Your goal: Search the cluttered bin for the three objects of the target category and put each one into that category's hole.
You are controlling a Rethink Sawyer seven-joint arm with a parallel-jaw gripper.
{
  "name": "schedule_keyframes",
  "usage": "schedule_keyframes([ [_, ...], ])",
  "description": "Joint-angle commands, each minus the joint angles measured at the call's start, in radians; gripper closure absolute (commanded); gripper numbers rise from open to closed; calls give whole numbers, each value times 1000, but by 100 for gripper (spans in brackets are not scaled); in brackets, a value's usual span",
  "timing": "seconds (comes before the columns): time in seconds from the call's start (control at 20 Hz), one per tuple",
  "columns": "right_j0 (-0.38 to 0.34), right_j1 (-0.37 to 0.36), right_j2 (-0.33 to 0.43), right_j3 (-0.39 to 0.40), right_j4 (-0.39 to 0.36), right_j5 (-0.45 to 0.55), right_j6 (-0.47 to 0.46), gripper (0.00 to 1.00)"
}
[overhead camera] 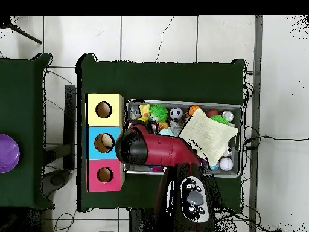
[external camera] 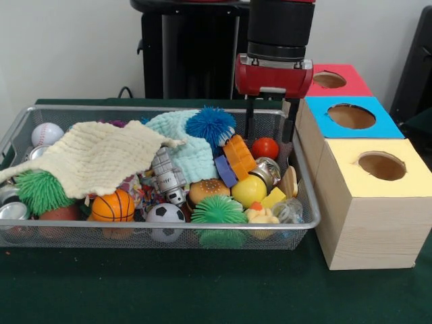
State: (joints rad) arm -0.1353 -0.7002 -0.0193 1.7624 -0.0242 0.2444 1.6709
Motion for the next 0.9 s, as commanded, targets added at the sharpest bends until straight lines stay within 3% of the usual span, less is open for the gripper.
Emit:
schedule_keyframes([
  [0.05, 37, 51, -7, -75, -34, 218, 64, 0],
  [0.15, -42, 40, 89, 20, -60, -120, 106, 0],
  [0.35, -9, 70, 53, -13, -59, -141, 113, 0],
  [0.6, 8, 68, 35, -55, -17, 155, 52, 0],
  [0.9, -8, -55, 49, -5, 5, 377, 36, 0],
])
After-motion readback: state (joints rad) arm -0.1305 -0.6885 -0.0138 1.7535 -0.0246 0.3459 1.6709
